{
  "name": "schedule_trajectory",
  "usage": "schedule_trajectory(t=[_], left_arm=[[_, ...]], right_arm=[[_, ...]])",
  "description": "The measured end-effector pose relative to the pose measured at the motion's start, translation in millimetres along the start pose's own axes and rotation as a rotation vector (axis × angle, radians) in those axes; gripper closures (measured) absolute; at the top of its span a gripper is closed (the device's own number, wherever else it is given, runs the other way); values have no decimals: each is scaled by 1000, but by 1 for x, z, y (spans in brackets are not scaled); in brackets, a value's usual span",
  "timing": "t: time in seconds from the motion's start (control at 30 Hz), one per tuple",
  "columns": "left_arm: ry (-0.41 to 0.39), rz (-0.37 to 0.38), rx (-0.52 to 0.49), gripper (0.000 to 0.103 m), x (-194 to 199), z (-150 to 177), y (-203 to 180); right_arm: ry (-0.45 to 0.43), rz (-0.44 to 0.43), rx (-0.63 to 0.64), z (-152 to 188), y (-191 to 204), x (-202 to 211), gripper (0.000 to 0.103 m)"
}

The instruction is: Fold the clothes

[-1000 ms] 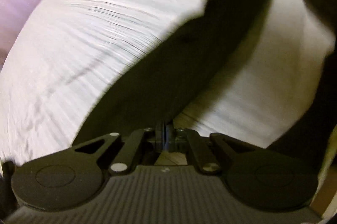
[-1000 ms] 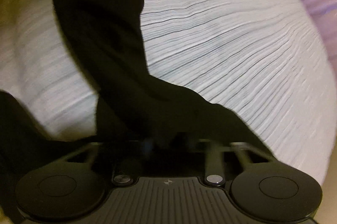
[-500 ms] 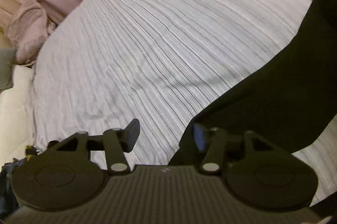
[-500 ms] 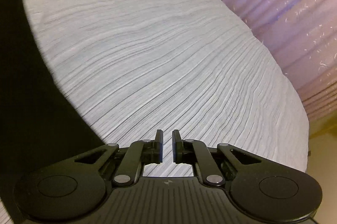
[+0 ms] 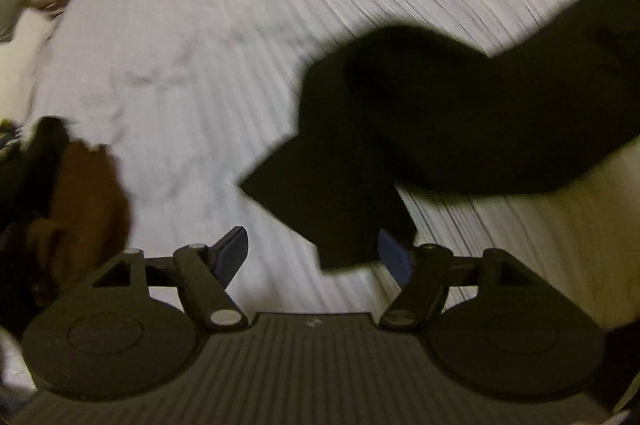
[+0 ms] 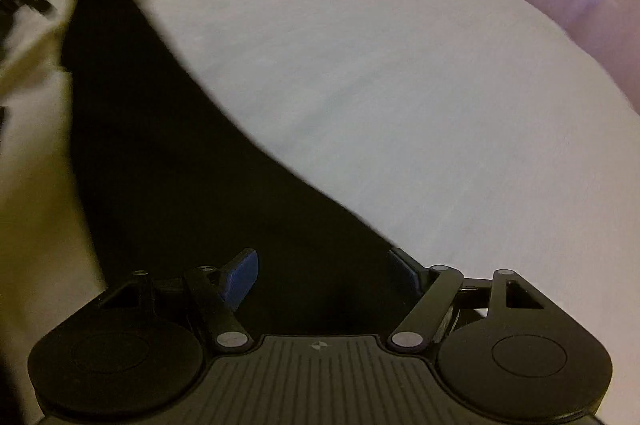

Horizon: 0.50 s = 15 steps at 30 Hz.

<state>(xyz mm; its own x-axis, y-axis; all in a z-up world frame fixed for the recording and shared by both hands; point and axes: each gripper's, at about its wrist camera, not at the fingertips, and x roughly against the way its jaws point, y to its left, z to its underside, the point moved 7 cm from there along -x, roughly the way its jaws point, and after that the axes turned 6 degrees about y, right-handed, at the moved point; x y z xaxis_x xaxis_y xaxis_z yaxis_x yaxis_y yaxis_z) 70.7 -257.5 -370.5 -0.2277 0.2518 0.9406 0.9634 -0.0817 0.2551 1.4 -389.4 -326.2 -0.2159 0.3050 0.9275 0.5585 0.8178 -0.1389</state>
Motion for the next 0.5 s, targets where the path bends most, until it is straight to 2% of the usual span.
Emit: schedule_trajectory(t=[0.07,0.13,0.17,0.2,0.23,0.37,0.47,0.5], left_arm=[[-10,22,-17,34,-17,1,-8],[-14,13,-4,36,-6,3,8],[-16,9,3,52,0,3,16],[-18,4,11,87,6,4,25],[-20,-1,18,100,12,4,33],[-28,-20,46,102,37,7,67],[-34,-34,68,101,56,9,92],[-23,-51,68,97,57,4,103]], right_arm=[[-35,-26,80,-26,26,-11,29],[-61,-39,137,-50,42,-25,29],[-70,-42,160,-62,48,-34,29],[-67,-44,178,-70,50,-42,29],[-54,-47,192,-75,49,-49,29],[-2,-63,249,-92,47,-76,29],[-4,-68,276,-103,40,-75,29],[-12,-65,280,-107,38,-72,29]])
